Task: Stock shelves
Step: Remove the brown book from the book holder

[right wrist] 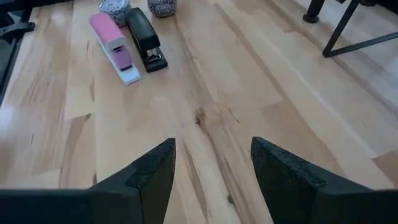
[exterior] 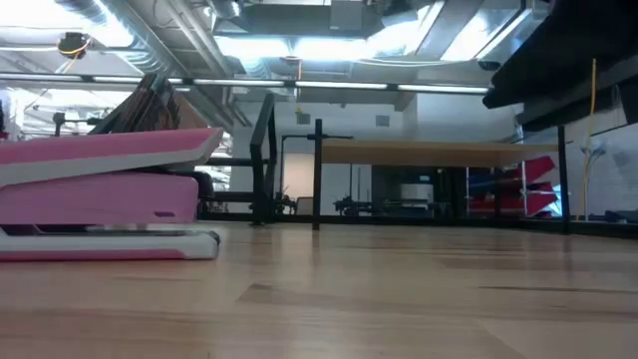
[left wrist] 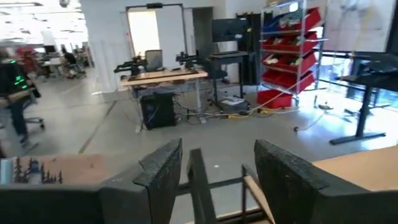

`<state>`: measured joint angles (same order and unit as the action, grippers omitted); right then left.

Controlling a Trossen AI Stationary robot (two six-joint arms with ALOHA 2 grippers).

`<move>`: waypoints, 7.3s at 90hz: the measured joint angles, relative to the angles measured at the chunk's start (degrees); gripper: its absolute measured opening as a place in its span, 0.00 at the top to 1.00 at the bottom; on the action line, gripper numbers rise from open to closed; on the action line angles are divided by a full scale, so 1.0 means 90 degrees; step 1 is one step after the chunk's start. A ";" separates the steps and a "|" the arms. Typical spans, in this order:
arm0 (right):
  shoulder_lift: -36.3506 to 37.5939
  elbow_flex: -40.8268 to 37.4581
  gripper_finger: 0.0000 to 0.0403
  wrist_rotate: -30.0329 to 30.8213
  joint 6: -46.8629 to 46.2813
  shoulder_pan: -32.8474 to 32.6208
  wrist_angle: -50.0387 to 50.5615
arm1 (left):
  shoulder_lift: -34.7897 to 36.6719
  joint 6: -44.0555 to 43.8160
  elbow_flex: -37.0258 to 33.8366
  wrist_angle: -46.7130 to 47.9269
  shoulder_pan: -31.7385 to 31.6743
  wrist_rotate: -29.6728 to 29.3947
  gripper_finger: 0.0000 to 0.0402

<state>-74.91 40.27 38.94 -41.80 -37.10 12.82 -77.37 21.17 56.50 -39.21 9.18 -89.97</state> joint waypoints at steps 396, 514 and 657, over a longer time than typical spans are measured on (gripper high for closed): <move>0.0005 0.0005 0.52 0.0270 0.0537 0.0056 -0.0466 | 0.1202 -0.8496 0.0312 1.1080 -0.4652 0.4067 0.47; 0.0005 0.0002 0.52 0.0289 0.0537 0.0056 -0.0466 | 0.0664 -0.7383 0.1079 1.0361 -0.4640 0.4142 0.47; 0.0005 0.0002 0.52 -0.0617 0.1554 0.0682 -0.0765 | -0.1444 -0.2185 0.3372 0.9698 -0.6337 0.6685 0.32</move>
<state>-74.87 40.29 33.39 -27.81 -30.96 5.93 -90.37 1.50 86.85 48.07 -47.86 -29.80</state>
